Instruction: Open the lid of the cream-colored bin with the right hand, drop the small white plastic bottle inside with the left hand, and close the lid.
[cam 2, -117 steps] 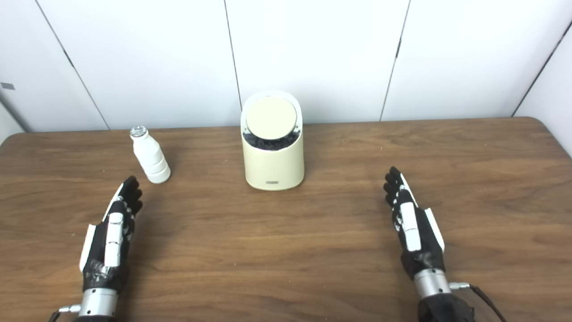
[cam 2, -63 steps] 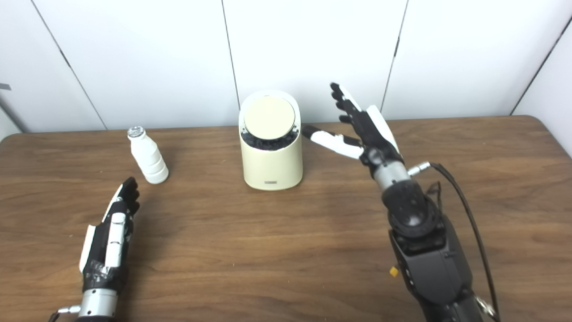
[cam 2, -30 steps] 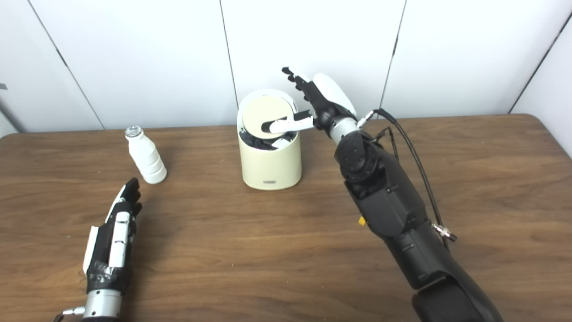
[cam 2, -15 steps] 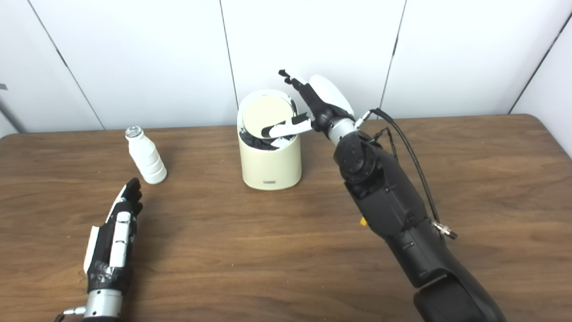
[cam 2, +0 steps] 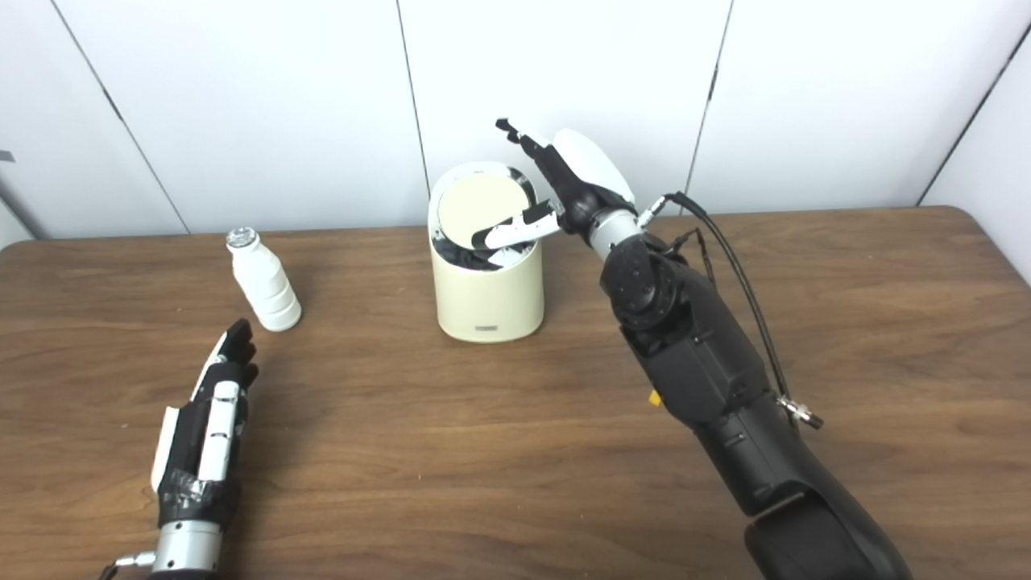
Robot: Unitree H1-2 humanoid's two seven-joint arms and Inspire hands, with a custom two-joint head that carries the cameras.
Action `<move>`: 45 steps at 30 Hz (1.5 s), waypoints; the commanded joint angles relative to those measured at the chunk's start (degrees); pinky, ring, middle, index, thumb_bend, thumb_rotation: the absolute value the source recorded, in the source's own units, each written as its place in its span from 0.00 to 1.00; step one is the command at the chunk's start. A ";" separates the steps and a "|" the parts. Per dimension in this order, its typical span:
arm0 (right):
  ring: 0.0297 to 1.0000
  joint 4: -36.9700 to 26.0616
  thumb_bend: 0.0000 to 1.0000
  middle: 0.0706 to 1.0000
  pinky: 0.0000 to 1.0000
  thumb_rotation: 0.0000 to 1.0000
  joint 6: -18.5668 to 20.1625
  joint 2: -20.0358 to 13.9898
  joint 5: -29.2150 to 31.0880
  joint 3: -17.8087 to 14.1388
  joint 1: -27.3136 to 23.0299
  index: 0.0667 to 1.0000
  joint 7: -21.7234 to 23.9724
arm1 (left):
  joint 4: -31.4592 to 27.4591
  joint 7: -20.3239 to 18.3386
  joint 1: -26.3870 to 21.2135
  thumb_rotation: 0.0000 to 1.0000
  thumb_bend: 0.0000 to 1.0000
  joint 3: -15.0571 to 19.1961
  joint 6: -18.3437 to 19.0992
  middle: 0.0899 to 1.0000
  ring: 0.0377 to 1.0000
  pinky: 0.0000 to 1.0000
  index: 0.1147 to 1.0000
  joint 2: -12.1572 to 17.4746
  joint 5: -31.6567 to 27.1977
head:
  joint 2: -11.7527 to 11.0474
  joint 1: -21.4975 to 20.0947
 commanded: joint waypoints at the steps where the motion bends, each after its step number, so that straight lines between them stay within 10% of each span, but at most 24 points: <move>1: 0.91 0.29 0.83 0.91 0.95 0.18 -0.74 -0.93 -1.88 -0.36 -2.29 0.92 -1.37 | 1.71 -0.15 0.99 0.82 0.35 -0.89 -1.65 0.98 0.99 1.00 0.95 -0.89 -0.38 | 0.01 -0.12; 8: 0.92 0.46 0.86 0.91 0.97 0.10 -2.10 -1.09 -2.61 -0.32 -1.77 0.91 -2.20 | 1.74 -0.21 0.97 0.83 0.33 -0.79 -1.75 0.97 0.99 1.00 0.95 -1.10 -0.99 | 0.00 -0.04; 27: 0.90 -15.74 0.61 0.91 0.81 0.50 5.62 -0.80 4.27 -9.45 3.37 0.91 1.21 | 1.32 -0.46 1.10 0.68 0.35 -0.94 -1.18 0.97 0.98 0.98 0.95 -0.59 -0.62 | 0.36 0.17; 45: 0.88 -26.90 0.53 0.93 0.82 0.72 5.10 0.06 16.88 -18.90 24.87 0.92 1.70 | 1.61 -0.27 0.68 0.66 0.38 -0.44 -0.84 0.96 0.97 0.99 0.95 0.02 -0.82 | 0.63 -0.03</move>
